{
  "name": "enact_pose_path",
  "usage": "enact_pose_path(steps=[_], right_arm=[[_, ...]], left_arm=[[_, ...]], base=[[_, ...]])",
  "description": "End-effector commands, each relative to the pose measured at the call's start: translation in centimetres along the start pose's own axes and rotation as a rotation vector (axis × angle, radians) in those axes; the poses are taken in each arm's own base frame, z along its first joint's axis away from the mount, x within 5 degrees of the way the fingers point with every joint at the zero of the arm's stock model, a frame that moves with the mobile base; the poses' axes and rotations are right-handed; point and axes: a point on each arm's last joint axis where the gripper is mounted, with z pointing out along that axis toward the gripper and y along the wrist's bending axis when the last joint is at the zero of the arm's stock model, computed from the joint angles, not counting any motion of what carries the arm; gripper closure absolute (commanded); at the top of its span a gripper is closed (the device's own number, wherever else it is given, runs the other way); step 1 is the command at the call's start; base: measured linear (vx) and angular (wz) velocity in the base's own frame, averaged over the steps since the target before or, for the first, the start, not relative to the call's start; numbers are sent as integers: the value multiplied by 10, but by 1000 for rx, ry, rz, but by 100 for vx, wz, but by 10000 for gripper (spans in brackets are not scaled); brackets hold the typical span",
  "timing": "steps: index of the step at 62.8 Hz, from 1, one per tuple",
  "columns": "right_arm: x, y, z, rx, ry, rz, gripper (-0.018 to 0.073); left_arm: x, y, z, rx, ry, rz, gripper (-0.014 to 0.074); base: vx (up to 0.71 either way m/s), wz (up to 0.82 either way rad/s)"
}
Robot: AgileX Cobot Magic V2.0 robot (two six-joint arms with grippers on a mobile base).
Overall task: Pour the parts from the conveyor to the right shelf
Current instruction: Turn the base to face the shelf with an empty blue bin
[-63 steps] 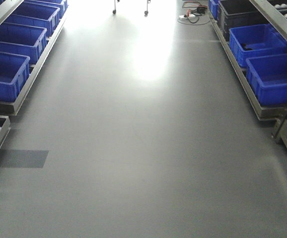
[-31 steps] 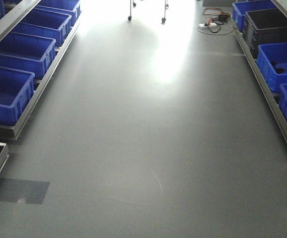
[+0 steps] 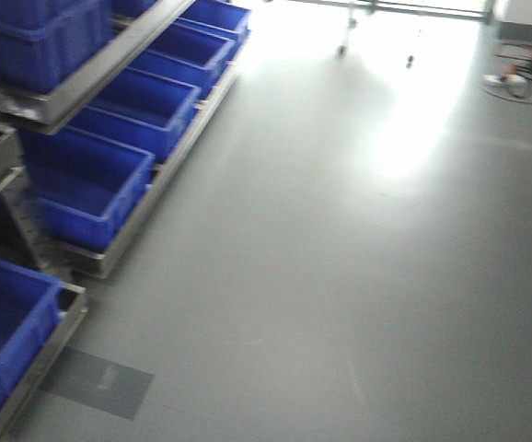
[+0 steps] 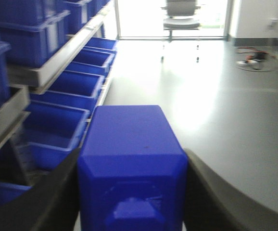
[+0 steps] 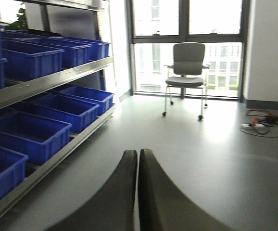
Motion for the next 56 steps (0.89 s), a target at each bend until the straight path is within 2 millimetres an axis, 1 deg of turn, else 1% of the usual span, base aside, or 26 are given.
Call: enact_pose_path(steps=[1, 27, 41, 56], right_arm=[[-3, 0, -1, -5, -73, -6, 569], [-3, 0, -1, -5, -73, -6, 569], [-3, 0, -1, -5, -73, -6, 569], [-3, 0, -1, -5, -73, -6, 569]], left_arm=[[-15, 1, -2, -5, -96, -7, 602], [-15, 1, -2, -5, -96, -7, 602], [-15, 1, -2, -5, -96, -7, 602], [-15, 1, -2, -5, -96, -7, 602]], base=[[38, 73], [31, 90], [21, 86], [14, 73]])
